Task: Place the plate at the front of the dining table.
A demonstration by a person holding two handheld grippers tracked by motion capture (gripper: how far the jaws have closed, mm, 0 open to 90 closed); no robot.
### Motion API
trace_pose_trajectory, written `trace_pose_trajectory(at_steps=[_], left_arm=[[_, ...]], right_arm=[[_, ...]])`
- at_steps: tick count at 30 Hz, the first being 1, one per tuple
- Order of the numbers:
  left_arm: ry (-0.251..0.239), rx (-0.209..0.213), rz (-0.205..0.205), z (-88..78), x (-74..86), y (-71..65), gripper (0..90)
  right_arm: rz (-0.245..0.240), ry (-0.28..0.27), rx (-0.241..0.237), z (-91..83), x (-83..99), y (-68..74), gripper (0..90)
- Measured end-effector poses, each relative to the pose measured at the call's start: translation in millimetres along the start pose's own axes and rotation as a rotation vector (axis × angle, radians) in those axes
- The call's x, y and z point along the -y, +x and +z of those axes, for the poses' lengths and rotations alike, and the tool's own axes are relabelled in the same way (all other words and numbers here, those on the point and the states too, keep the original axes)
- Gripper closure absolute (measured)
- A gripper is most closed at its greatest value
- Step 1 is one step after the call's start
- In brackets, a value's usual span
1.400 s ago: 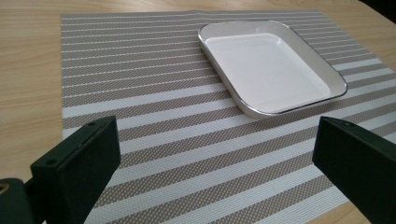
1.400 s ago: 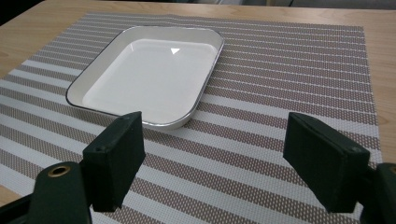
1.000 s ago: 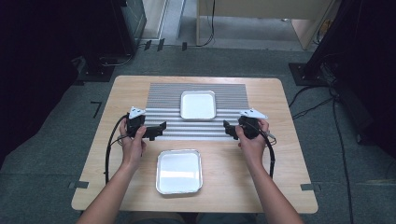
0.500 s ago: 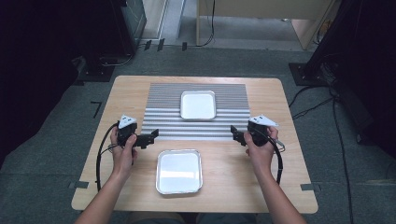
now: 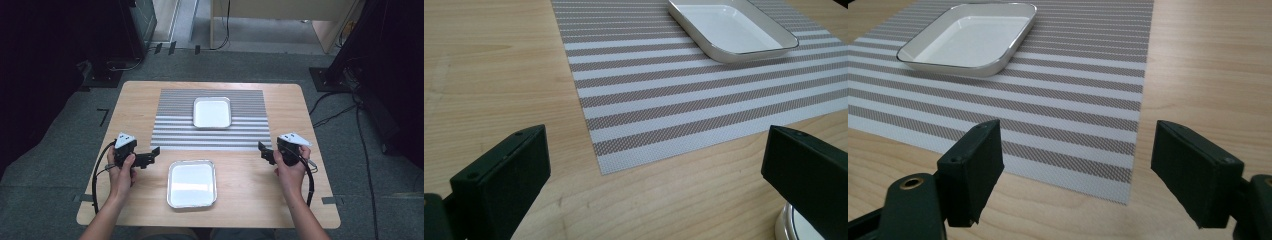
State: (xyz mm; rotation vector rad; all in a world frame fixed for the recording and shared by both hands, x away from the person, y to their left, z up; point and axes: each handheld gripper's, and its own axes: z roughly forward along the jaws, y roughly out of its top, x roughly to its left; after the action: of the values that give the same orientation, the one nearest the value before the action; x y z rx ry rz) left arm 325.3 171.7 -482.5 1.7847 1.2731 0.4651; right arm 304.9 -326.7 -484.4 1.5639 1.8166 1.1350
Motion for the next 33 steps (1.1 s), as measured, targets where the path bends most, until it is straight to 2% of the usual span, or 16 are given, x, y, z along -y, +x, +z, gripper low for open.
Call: trace_pose_trajectory(at_steps=[16, 21, 33], left_arm=[[0.008, -0.029, -0.012, -24.5, 22.8, 13.5, 0.0], [0.014, -0.045, -0.01, -32.9, 30.3, 18.2, 0.0], [0.035, -0.068, -0.012, -47.7, 48.7, 26.5, 0.0]], right_arm=[[0.03, 0.007, 0.052, -31.2, 25.5, -31.4, 21.3], [0.056, 0.015, 0.078, -42.8, 39.0, -47.0, 21.6], [0.08, 0.033, 0.112, -61.1, 60.8, -66.6, 21.7]])
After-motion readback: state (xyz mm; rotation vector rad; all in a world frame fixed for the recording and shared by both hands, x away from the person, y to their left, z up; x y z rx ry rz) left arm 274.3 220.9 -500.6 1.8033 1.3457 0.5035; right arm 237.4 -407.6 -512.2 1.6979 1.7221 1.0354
